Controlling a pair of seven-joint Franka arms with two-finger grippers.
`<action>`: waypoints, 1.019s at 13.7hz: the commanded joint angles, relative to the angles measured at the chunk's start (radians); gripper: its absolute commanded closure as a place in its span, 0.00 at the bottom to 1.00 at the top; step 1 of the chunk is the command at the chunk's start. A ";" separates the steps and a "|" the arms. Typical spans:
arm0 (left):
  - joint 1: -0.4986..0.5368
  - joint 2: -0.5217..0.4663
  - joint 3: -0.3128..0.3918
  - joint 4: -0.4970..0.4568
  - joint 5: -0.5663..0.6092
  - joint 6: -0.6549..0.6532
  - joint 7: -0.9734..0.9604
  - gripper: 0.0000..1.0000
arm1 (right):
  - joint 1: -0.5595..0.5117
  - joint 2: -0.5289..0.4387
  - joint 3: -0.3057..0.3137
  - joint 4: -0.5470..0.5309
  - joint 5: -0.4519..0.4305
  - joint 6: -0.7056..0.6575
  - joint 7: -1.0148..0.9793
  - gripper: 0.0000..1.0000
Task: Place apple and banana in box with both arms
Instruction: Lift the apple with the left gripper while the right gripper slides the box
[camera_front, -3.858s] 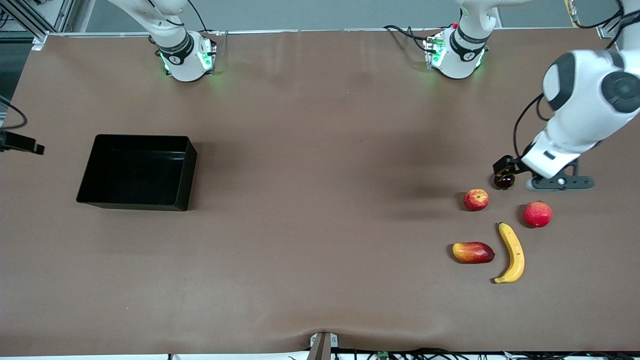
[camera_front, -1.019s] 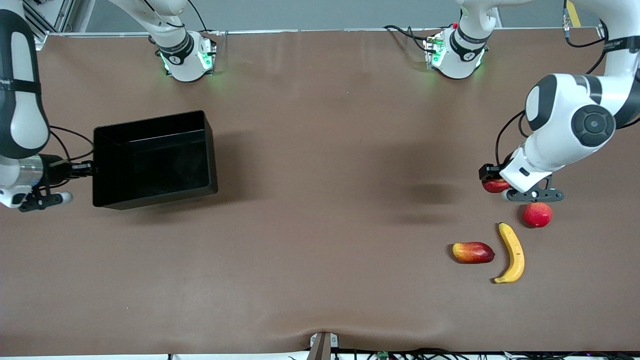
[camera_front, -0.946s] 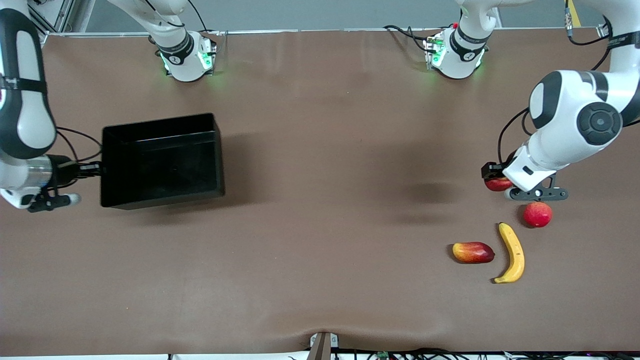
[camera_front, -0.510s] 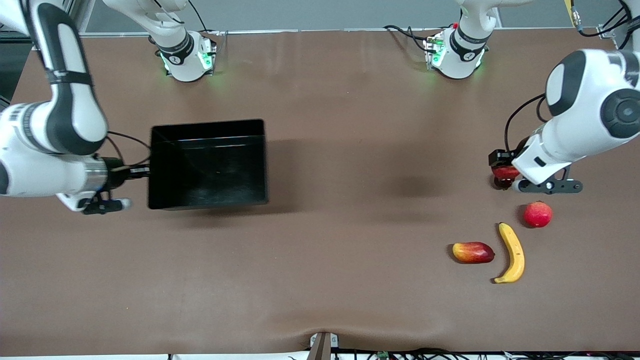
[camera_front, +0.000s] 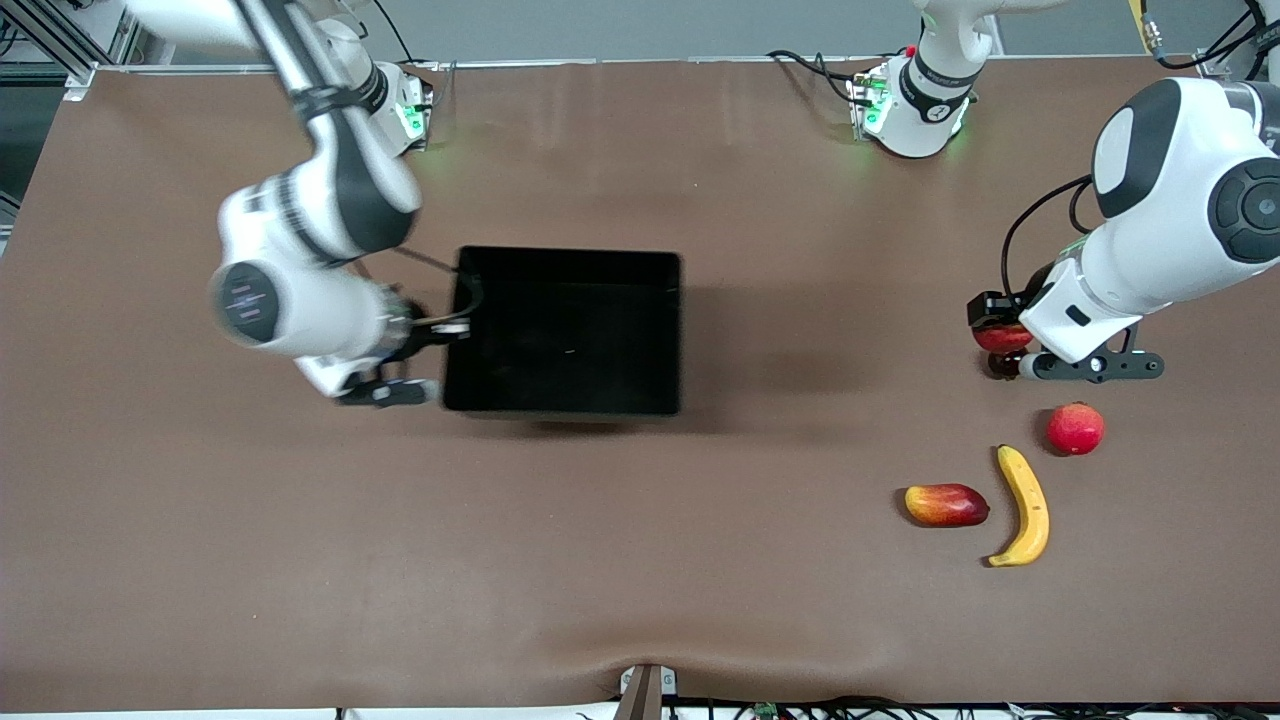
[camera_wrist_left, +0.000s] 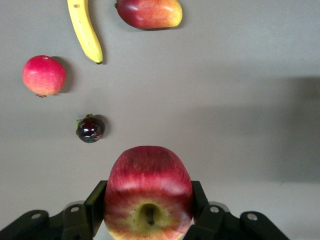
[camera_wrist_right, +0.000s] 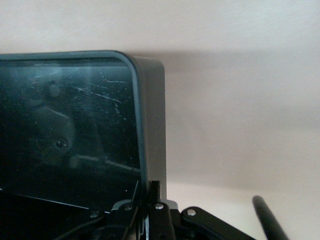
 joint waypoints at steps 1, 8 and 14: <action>-0.002 -0.002 -0.013 0.013 -0.026 -0.019 -0.035 1.00 | 0.105 0.026 -0.013 0.002 0.053 0.069 0.084 1.00; -0.008 0.007 -0.080 0.014 -0.027 -0.018 -0.105 1.00 | 0.310 0.192 -0.013 0.008 0.143 0.362 0.247 1.00; -0.011 0.022 -0.121 0.013 -0.027 -0.009 -0.139 1.00 | 0.312 0.241 -0.020 0.077 0.137 0.373 0.278 0.00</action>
